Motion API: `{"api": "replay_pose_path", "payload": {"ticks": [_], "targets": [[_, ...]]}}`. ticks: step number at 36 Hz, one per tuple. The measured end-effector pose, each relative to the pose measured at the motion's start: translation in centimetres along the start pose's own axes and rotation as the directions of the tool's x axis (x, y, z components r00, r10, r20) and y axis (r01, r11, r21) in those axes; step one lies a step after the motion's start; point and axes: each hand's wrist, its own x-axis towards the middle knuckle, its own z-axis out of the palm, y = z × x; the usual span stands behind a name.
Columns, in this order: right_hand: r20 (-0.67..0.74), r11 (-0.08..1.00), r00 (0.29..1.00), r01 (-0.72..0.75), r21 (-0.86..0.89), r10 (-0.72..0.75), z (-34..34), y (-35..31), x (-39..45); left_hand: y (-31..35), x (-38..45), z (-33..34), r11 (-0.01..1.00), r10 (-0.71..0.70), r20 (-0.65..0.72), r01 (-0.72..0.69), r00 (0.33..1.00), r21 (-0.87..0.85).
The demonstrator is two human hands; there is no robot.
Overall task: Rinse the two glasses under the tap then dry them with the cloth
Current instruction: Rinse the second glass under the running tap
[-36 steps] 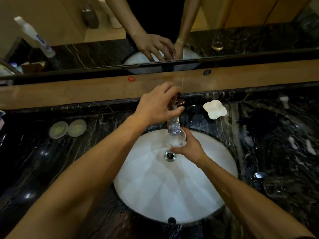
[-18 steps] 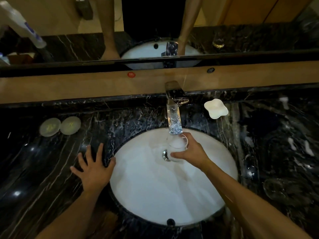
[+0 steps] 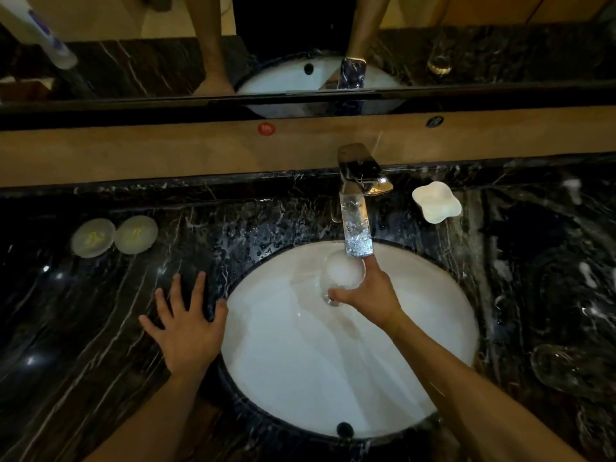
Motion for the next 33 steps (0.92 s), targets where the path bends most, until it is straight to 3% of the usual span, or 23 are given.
{"api": "replay_pose_path", "payload": {"ticks": [5,10,13,17,21,24,28,33], "targets": [[-0.184,0.997,0.980,0.064,-0.041,-0.071,0.1,0.0,-0.1,-0.2,0.2,0.2,1.000,0.003,-0.002,-0.003,1.000,0.005],[-0.209,0.967,0.973,0.041,-0.253,-0.096,-1.4,-0.2,-0.2,-0.2,0.2,0.3,1.000,0.009,-0.011,-0.009,1.000,0.007],[-0.123,0.980,0.992,-0.038,-0.195,0.014,-2.9,-0.2,0.1,-0.1,0.3,0.3,1.000,0.002,-0.005,-0.002,1.000,0.013],[0.122,0.989,0.984,-0.141,0.054,0.133,-4.1,0.5,0.4,-0.2,0.3,0.2,1.000,0.000,-0.004,0.000,1.000,0.013],[0.311,0.948,0.944,-0.194,0.254,0.110,-3.6,0.9,0.4,-0.1,0.2,0.1,1.000,0.006,-0.005,-0.005,1.000,0.009],[0.364,0.905,0.929,-0.210,0.370,0.067,-2.5,1.1,0.6,-0.1,0.2,0.1,1.000,0.012,-0.006,-0.012,1.000,0.008],[0.221,0.926,0.974,-0.135,0.352,0.058,-0.4,0.4,0.4,-0.1,0.3,0.1,1.000,0.015,-0.007,-0.015,1.000,0.001],[-0.103,0.998,0.994,0.033,0.050,-0.028,1.6,-0.5,0.0,-0.1,0.3,0.1,1.000,0.015,-0.005,-0.015,1.000,0.005]]}}
